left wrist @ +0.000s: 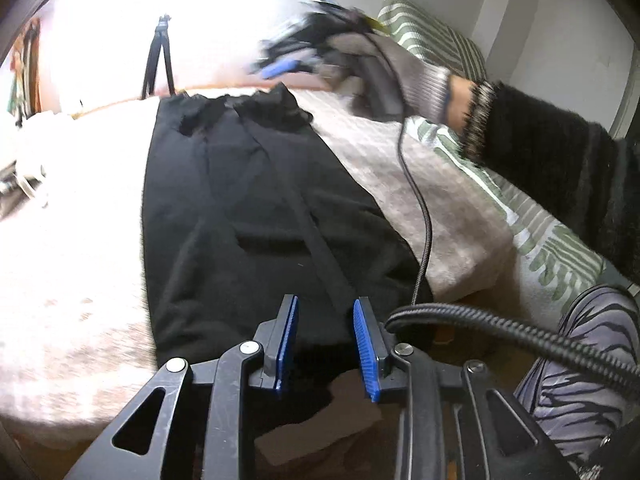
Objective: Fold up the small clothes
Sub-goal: 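Open both tools and lift them off the folded strip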
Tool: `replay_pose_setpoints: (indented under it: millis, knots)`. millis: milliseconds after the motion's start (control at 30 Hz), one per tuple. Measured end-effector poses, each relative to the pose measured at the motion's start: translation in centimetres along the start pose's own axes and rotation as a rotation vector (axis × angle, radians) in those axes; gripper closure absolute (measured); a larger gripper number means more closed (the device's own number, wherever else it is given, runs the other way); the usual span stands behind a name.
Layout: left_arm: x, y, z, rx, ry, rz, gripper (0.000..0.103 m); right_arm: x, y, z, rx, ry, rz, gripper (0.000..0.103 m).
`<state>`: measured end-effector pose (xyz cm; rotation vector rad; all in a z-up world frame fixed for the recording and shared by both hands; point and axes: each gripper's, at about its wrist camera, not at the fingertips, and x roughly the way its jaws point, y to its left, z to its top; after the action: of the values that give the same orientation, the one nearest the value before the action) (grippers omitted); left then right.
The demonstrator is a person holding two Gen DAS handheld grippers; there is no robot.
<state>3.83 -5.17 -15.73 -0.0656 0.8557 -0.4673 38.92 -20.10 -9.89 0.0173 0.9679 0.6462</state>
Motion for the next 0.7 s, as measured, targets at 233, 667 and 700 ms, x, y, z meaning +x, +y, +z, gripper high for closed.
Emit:
replay_pose_setpoints:
  millis: [233, 667, 700]
  knots:
    - [-1.1, 1.6, 0.7, -0.008, -0.024, 0.038, 0.075, -2.6, -8.6, 0.0, 0.266, -0.047, -0.107, 0.061]
    - [0.1, 2.9, 0.8, -0.032, -0.005, 0.022, 0.075, 1.5, -7.9, -1.9, 0.209, 0.112, -0.102, 0.096]
    - [0.2, 2.9, 0.8, -0.032, -0.004, 0.019, 0.075, 1.6, -7.7, -1.8, 0.193, 0.118, -0.107, 0.099]
